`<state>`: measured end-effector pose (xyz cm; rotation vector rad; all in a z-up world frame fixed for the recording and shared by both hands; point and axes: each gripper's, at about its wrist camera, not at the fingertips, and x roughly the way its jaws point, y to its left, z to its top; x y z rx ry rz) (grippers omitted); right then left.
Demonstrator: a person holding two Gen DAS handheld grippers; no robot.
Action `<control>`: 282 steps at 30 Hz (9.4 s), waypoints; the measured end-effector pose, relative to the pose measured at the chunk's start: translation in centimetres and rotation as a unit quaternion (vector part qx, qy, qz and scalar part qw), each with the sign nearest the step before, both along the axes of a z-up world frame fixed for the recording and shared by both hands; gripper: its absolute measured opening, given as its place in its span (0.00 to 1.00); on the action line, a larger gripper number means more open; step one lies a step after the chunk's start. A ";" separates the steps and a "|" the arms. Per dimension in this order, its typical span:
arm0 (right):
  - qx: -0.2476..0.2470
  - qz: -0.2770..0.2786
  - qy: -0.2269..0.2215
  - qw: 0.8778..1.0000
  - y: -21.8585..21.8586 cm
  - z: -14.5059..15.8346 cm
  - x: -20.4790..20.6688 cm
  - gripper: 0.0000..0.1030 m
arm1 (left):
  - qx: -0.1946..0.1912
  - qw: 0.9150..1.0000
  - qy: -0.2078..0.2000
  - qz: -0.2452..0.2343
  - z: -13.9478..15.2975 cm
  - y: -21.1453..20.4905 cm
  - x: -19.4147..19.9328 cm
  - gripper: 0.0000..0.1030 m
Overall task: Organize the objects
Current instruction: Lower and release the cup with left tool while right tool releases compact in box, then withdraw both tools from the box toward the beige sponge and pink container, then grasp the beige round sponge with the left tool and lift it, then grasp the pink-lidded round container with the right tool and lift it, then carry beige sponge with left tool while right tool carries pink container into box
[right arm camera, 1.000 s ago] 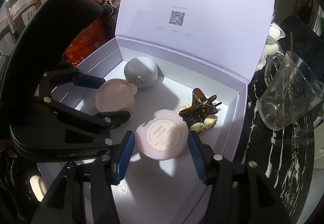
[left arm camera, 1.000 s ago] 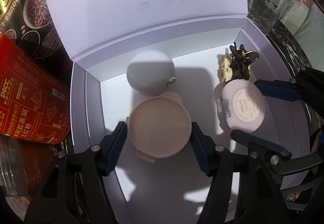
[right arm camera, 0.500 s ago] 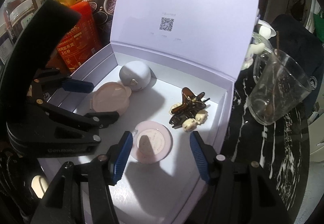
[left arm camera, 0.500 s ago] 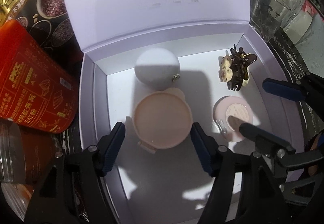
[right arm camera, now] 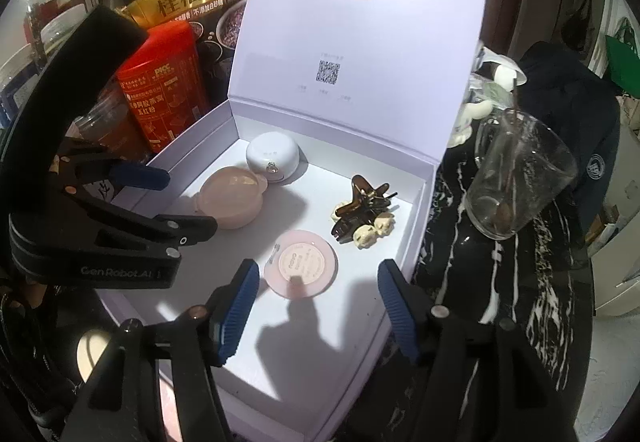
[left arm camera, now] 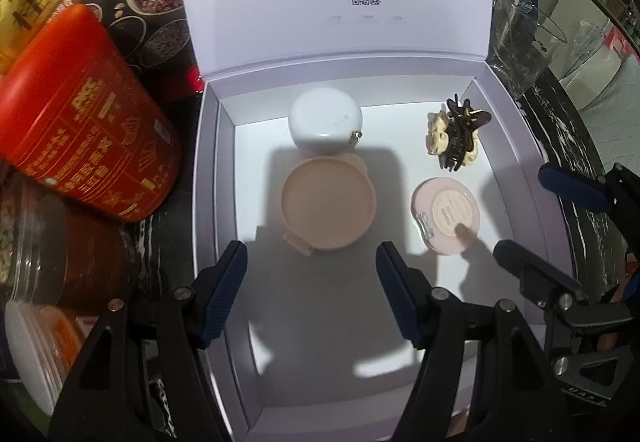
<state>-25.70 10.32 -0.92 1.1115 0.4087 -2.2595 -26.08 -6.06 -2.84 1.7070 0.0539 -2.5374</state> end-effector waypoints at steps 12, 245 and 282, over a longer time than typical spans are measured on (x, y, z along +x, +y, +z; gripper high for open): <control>-0.006 -0.011 0.020 1.000 1.4 1.9 2.6 0.62 | 0.001 0.999 0.036 -0.012 2.0 0.8 2.1 0.64; -0.062 0.009 0.050 0.997 3.6 3.7 13.9 0.51 | 0.031 0.987 0.121 -0.097 5.0 4.8 16.4 0.55; -0.031 0.020 0.004 0.999 -0.1 0.2 2.2 0.51 | 0.040 0.994 0.072 -0.076 1.2 0.8 4.0 0.52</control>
